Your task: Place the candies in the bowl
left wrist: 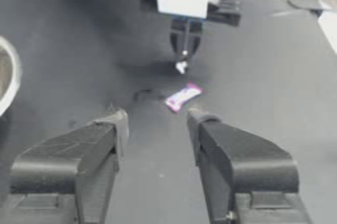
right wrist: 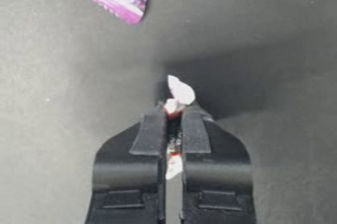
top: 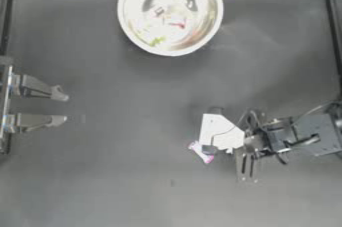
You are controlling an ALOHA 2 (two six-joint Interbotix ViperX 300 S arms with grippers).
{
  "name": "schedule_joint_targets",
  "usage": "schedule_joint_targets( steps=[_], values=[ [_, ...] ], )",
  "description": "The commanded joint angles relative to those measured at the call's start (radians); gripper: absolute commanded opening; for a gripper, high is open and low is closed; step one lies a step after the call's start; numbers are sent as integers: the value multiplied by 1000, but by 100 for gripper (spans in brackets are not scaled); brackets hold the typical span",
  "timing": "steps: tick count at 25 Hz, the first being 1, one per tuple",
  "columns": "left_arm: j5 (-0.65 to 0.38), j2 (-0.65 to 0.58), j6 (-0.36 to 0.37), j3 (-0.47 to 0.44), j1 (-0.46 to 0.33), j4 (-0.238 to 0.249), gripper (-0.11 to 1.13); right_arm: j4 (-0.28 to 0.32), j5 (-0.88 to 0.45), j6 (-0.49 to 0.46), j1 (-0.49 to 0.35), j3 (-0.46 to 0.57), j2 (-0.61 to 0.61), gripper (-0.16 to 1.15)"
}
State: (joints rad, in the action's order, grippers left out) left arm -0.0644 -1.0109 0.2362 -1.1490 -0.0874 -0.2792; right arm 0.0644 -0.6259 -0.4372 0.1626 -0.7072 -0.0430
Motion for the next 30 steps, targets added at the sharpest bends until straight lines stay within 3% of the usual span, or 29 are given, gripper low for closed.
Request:
schedule_joint_targets(
  steps=[1,9,14,21,27,30],
  values=[
    [8,2,-2,14,-2,-6,80,25,3,2,3,21,81,23],
    [8,6,-2,11,-2,-6,80,156,44,11,-117,31,322,23],
    [8,8,-2,8,-3,-6,80,250,110,29,-215,46,396,23],
    [8,15,0,3,-3,-6,80,387,232,64,-417,98,396,22],
    [18,25,0,0,-2,-6,80,423,459,66,-612,126,331,21],
    [21,26,0,0,-3,-6,80,428,511,66,-675,169,264,21]
  ],
)
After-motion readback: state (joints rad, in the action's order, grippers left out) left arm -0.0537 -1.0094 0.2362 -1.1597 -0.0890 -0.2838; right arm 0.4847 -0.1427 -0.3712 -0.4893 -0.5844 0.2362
